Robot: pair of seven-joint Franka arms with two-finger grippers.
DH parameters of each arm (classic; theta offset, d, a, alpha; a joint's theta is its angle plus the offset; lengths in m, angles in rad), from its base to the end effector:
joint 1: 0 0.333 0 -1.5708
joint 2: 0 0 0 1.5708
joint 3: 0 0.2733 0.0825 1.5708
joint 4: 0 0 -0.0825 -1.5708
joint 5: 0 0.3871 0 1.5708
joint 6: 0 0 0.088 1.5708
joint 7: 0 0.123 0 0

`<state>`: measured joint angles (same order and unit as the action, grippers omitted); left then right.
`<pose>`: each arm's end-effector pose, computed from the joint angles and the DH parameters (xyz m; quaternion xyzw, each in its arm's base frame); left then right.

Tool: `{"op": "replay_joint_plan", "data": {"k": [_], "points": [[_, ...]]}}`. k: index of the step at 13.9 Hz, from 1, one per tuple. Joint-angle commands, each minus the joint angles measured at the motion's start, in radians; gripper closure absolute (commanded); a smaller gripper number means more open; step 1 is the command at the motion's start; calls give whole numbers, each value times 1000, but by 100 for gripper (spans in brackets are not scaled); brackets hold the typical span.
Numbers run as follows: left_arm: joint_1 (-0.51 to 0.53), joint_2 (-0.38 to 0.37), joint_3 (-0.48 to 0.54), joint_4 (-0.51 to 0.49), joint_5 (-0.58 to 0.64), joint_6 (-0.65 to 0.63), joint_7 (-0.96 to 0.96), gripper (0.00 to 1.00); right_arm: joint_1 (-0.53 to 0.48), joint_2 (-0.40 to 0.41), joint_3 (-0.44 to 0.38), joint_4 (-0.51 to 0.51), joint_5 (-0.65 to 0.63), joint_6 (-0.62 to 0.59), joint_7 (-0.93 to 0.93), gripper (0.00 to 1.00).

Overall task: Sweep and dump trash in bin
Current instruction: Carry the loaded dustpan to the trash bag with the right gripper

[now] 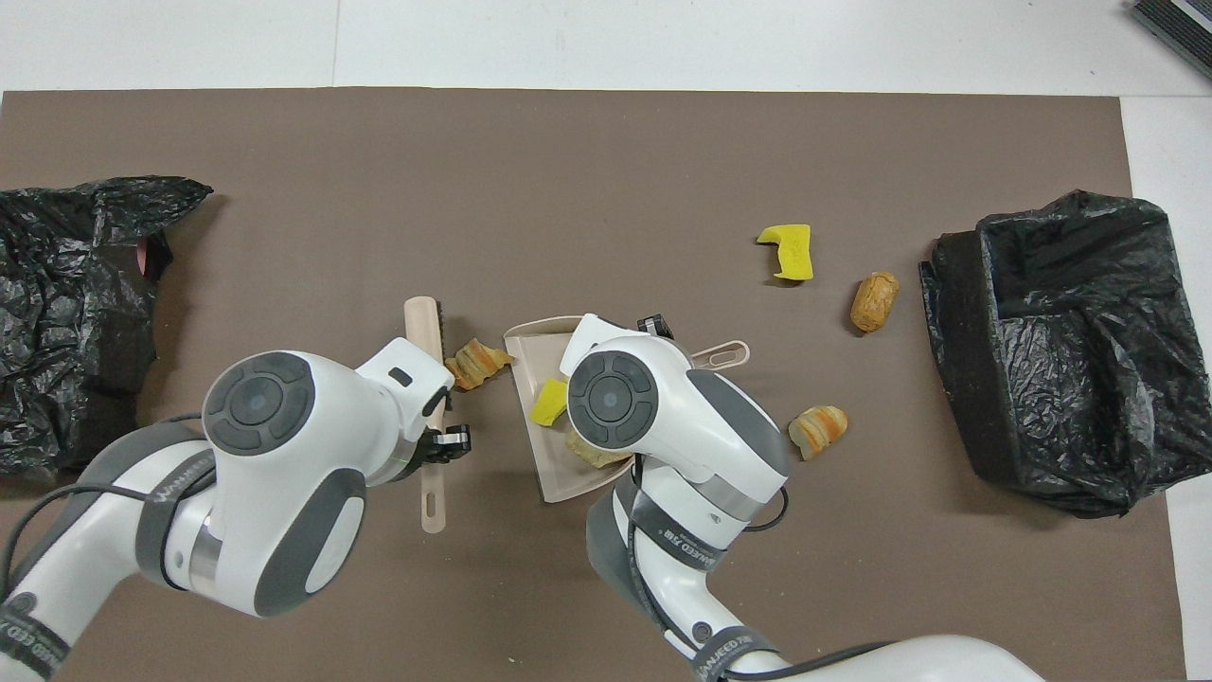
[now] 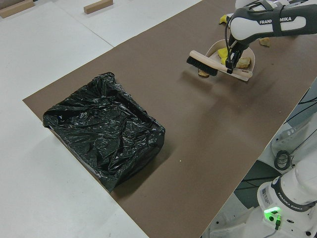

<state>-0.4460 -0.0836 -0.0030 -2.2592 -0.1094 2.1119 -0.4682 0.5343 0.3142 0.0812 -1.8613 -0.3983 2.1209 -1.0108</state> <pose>0.4520 -0.2251 0.3319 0.9977 0.0392 -0.0488 0.0270 0.5137 0.3336 0.2914 0.5977 0.7865 -0.0549 0.1455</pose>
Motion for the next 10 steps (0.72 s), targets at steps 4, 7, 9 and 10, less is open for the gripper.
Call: {"op": "replay_joint_plan", "data": {"k": [4,7,9,10], "points": [[7,42,-23,-5,39,22,126,100,-7,-23,5,-24,-11,-1,-3,100],[-135,36,-23,-40,16,31,129,100,-8,-21,5,-22,-7,-1,-3,100],[-160,39,-22,-33,-158,49,87,100,-8,-21,5,-22,-5,-1,-3,100],[-165,45,-23,-27,-244,72,62,100,-10,-21,5,-22,-5,-2,-3,100]]}}
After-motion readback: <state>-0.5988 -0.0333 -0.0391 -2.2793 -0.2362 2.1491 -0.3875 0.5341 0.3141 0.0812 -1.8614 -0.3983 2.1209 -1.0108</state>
